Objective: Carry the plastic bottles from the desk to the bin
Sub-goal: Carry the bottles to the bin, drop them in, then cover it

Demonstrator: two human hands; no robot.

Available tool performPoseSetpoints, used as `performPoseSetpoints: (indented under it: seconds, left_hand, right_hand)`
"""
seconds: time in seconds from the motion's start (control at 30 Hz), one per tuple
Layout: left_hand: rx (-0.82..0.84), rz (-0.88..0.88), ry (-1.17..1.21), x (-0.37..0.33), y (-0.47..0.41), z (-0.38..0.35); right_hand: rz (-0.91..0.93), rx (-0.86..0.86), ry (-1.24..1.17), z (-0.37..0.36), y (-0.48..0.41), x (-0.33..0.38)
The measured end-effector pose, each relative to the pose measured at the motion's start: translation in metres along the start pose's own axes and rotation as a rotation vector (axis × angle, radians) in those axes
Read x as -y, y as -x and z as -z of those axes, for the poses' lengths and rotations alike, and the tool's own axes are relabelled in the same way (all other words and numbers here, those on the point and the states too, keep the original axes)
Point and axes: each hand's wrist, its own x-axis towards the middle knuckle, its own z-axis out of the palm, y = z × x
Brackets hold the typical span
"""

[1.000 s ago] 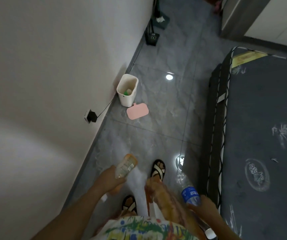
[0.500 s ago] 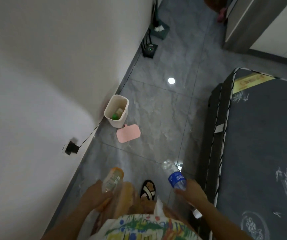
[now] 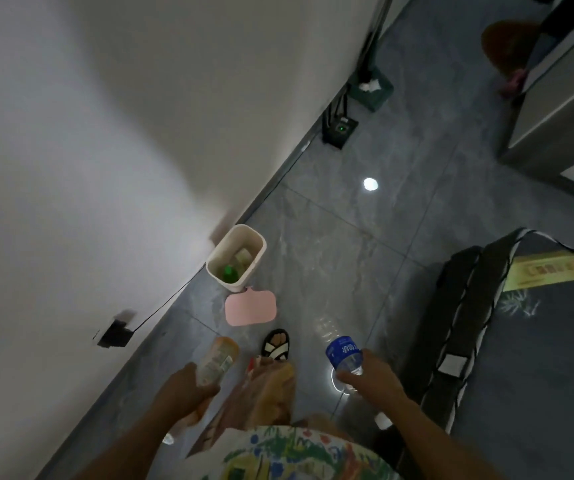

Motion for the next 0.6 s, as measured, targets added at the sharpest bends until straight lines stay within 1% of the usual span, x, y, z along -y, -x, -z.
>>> performPoseSetpoints:
  seconds: [0.23,0.37,0.5,0.6]
  left_hand:
    - [-0.075,-0.039,0.091,-0.116,-0.057,0.052]
    - [-0.073,-0.033,0.187,-0.170,-0.085,0.064]
    - [-0.079,0.036,0.286,-0.203,-0.104,0.064]
    - [-0.088,0.161,0.397,-0.215,-0.114,0.058]
  right_hand:
    - [-0.097,0.017,0.146,0.080,-0.067,0.009]
    - [-0.130,0.045,0.228,0.122,-0.110,0.019]
    - [-0.086,0.076,0.348,0.167,-0.163,0.054]
    - [0.030,0.145,0.430,0.202,-0.208,0.095]
